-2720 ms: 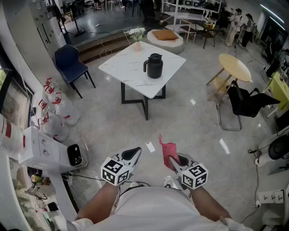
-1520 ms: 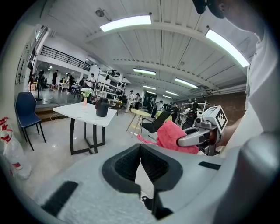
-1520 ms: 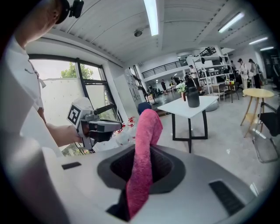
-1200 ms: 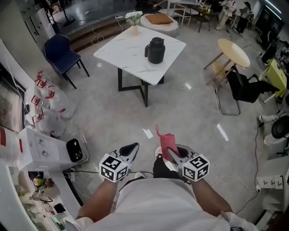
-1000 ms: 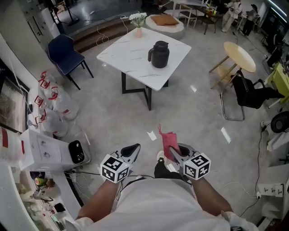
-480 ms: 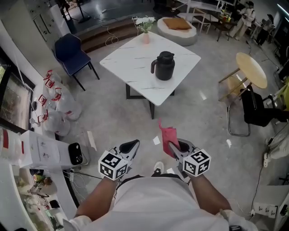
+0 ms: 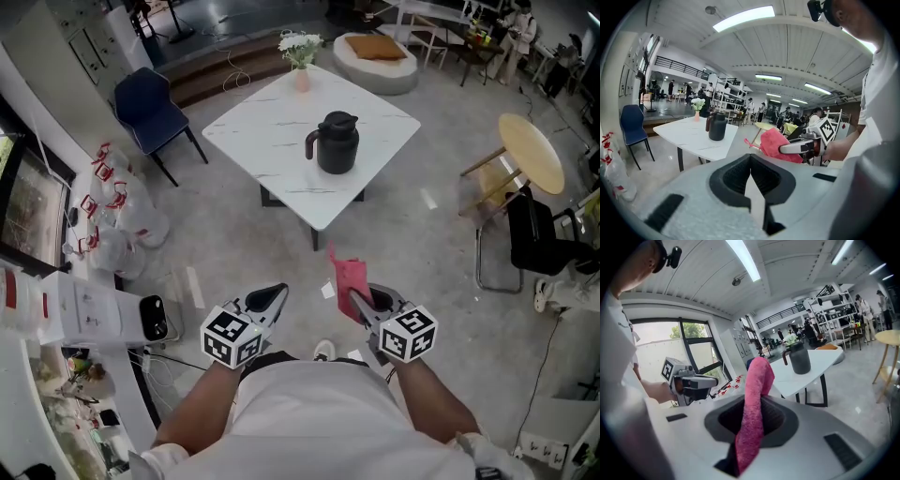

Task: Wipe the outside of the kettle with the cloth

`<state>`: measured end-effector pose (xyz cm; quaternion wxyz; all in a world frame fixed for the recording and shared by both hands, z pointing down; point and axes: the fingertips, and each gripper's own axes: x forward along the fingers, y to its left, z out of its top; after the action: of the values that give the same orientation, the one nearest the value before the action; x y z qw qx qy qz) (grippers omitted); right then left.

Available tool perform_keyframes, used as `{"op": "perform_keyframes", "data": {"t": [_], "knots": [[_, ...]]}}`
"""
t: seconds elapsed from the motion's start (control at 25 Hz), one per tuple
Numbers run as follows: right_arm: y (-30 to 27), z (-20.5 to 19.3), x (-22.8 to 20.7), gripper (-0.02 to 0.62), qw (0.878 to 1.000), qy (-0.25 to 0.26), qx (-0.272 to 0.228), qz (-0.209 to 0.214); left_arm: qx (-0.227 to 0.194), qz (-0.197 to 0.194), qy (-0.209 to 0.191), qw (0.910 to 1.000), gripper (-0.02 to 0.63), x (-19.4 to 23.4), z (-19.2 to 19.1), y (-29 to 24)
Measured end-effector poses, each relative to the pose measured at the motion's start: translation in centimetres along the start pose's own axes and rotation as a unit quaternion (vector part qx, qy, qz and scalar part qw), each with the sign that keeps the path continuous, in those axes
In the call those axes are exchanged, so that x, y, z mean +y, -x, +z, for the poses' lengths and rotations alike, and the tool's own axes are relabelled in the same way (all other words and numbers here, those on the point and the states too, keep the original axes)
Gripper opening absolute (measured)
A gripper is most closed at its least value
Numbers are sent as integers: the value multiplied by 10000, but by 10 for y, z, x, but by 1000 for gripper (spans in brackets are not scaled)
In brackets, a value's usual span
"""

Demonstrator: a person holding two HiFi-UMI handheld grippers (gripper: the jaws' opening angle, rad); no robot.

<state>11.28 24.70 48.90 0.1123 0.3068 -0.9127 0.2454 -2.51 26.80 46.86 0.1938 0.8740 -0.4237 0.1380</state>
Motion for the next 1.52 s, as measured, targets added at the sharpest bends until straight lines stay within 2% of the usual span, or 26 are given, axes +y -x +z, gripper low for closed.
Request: {"op": "perform_keyframes", "data": {"t": [0.52, 1.0, 1.24, 1.52], "knots": [[-7, -9, -30, 66, 9996, -192, 189, -39, 292, -126, 83, 9995, -2, 4, -9, -31], [-57, 23, -69, 66, 9991, -195, 243, -297, 153, -377, 37, 9992, -2, 63, 30, -83], [-104, 62, -92, 66, 9986, -198, 256, -424, 180, -495, 25, 9986, -2, 116, 57, -107], [-153, 128, -109, 66, 9979, -75, 48, -641, -63, -676, -177, 9975, -2, 181, 116, -133]]}}
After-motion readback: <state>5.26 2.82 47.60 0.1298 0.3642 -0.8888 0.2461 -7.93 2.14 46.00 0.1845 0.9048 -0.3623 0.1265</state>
